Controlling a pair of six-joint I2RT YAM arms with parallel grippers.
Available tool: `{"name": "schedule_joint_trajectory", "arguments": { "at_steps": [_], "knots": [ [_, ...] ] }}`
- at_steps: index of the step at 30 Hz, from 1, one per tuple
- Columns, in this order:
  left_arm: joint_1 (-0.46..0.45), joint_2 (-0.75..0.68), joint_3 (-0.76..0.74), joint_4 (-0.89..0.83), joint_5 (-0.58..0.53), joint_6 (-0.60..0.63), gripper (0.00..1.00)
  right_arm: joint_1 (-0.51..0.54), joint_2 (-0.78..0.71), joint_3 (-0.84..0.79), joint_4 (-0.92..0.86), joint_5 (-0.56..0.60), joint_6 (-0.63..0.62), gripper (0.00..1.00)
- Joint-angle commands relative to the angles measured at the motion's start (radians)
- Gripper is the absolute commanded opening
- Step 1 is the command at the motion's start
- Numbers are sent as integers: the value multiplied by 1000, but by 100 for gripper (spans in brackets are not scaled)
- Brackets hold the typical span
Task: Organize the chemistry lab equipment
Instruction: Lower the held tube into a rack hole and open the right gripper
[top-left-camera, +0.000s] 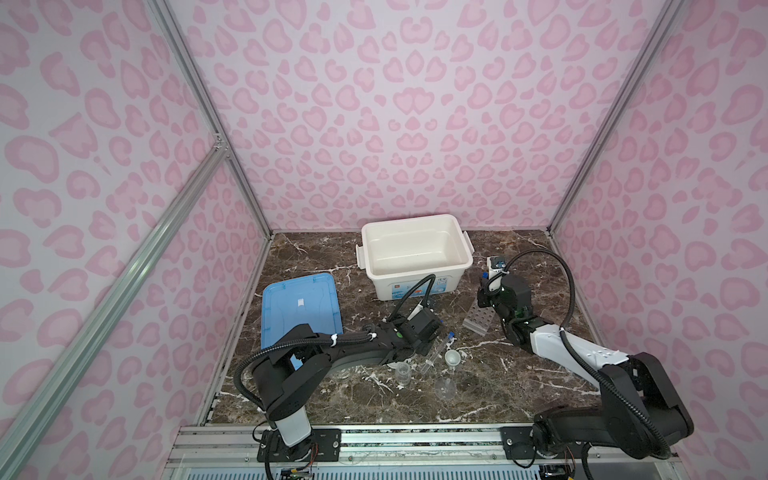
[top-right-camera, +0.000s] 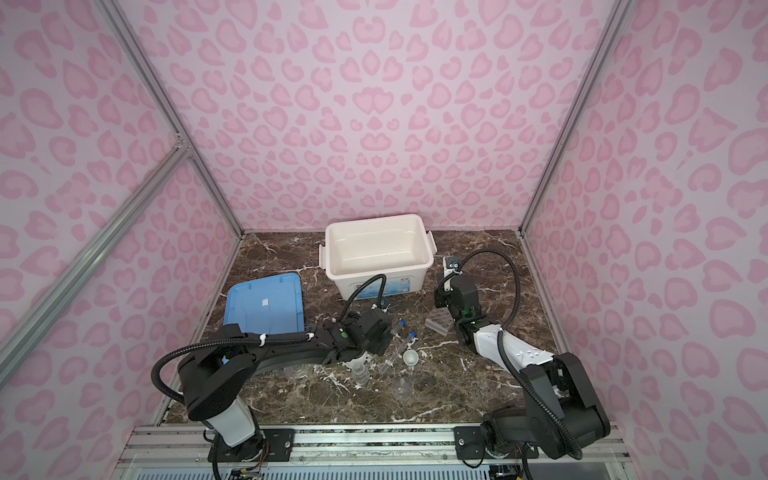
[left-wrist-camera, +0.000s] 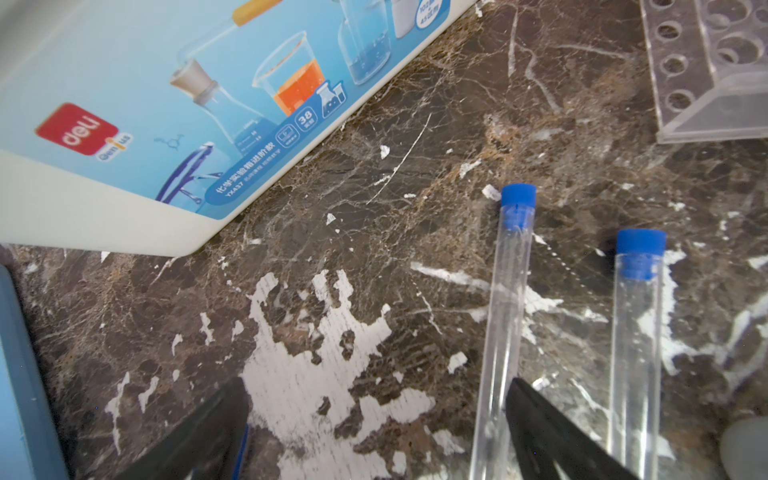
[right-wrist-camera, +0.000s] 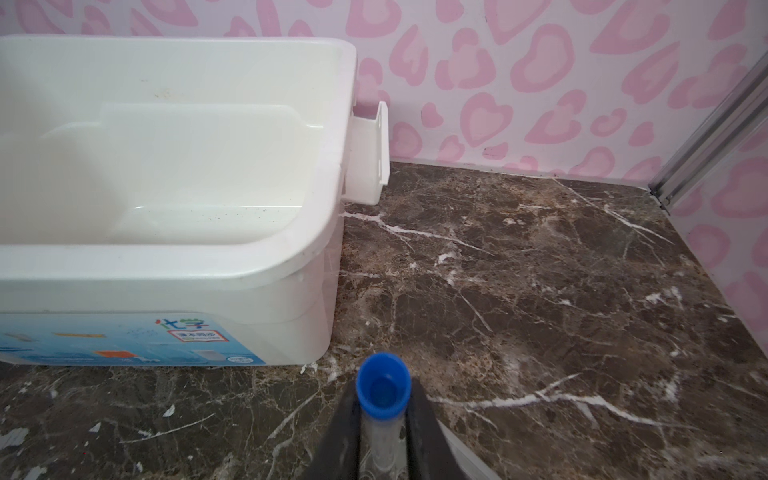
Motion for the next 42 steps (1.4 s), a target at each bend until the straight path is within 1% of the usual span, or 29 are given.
{"name": "schedule_joint_trajectory", "arguments": {
  "at_steps": [1,9,15,19,24,29,38,42],
  "knots": [
    [0,8,8,1,-3,-12,98,0,7,8,-11,4,7,22],
    [0,15,9,-2,18,-6,99,0,10,11,-17,9,17,27],
    [0,24,10,-2,53,3,93,0,8,22,-35,8,26,32],
    [0,32,14,-8,75,9,82,-1,5,37,-56,15,39,36],
    [0,43,21,-11,103,13,80,0,1,52,-80,15,40,40],
    [0,58,33,-21,123,18,76,0,-9,59,-96,14,48,48],
    [0,75,37,-24,136,13,64,-3,-28,96,-176,24,59,59],
    [0,81,38,-28,140,17,61,-11,-55,103,-203,23,67,63]
  ]
}}
